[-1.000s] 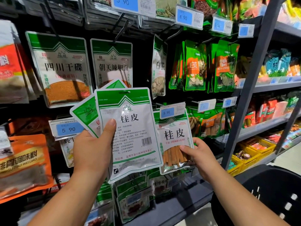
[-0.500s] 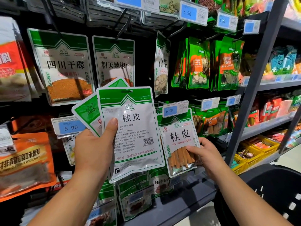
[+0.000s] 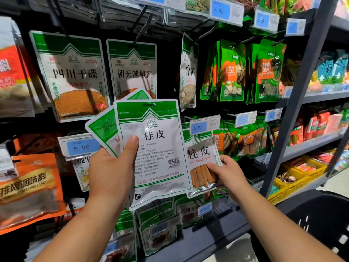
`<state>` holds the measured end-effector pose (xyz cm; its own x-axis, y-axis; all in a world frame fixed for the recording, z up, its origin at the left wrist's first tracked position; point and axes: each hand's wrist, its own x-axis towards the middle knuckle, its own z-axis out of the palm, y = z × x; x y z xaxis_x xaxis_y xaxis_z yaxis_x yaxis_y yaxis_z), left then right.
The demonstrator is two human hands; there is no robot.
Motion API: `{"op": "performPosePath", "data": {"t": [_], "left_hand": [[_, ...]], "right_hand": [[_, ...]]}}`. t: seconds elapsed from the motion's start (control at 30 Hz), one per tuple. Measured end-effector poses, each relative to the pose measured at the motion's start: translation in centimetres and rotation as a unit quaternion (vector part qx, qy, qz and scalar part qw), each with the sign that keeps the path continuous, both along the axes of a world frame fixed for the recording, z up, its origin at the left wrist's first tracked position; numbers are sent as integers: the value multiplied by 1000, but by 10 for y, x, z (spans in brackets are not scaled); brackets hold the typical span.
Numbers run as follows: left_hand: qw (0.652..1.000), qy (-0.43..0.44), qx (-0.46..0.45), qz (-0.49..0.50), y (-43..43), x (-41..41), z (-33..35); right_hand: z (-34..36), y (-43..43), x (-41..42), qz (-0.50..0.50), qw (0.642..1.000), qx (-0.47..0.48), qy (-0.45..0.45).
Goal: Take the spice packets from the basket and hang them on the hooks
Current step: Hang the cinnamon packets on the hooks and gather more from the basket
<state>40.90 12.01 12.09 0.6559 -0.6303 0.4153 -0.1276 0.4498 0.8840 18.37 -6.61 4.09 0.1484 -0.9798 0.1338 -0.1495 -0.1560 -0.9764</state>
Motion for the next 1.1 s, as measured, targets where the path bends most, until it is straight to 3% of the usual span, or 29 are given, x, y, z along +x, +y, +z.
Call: {"op": "performPosePath", "data": {"t": [0.37,0.7,0.9,1.1], "left_hand": [[1000,-13,14,-10,-3,4,-4],[998,34,-6,-47,1,-6,-2],[999,33,-12,-41,0,-16,0],[997,74,-19,-6,-3,-16,-4]], "right_hand": [[12,-13,29,-41,989,-35,139],[24,14,15,-112,982,-25,147],[56,69,14,108,993,-3,-42],[54,86,11,239,970,-4,37]]}}
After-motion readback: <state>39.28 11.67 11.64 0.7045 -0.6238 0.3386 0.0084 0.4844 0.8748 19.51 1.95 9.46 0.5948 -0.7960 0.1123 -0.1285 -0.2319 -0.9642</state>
